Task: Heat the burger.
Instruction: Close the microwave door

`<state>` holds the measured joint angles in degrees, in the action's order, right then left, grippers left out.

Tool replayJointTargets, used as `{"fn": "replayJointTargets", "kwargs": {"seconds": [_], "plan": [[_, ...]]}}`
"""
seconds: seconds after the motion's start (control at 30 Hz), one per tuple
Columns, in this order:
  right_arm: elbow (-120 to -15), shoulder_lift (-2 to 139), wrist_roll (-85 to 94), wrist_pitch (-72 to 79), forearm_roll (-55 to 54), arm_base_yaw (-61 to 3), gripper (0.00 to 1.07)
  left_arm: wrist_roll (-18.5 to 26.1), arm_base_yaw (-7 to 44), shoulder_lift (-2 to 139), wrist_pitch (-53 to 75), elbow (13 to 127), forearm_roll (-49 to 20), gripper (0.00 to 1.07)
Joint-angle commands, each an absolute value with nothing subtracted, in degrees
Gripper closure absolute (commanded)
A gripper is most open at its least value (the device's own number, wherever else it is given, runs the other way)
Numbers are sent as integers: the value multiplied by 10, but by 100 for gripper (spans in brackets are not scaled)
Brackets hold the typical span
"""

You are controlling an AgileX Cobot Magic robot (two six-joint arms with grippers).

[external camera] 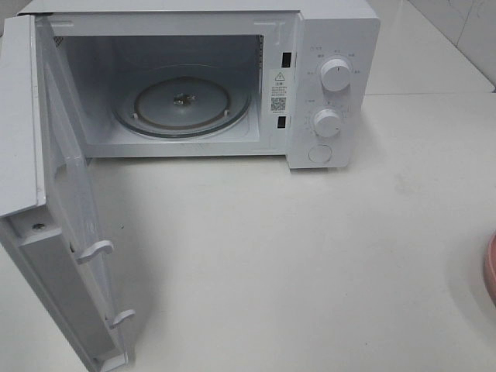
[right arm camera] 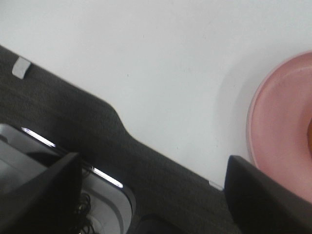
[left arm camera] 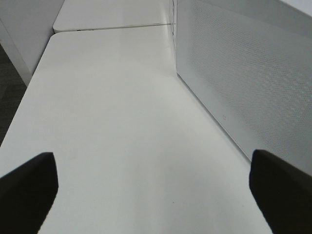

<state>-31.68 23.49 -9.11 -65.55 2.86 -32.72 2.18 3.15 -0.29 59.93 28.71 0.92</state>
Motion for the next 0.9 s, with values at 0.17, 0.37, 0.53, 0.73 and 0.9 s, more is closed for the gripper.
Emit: {"fn": "replayJointTargets", "kwargs": {"seconds": [0.17, 0.37, 0.53, 0.73, 0.9], "plan": [[-312, 115, -75, -624, 32, -223, 31, 22, 29, -15, 595, 285, 11, 7], [-299, 35, -30, -604, 28, -144, 31, 22, 29, -15, 595, 285, 11, 7], [-292, -18, -28, -593, 23, -89, 31, 22, 29, -15, 595, 285, 11, 7], [-292, -17, -28, -594, 23, -62, 31, 22, 29, -14, 595, 285, 12, 7], [-292, -17, -28, -594, 23, -62, 31, 22, 29, -14, 595, 285, 12, 7]]}}
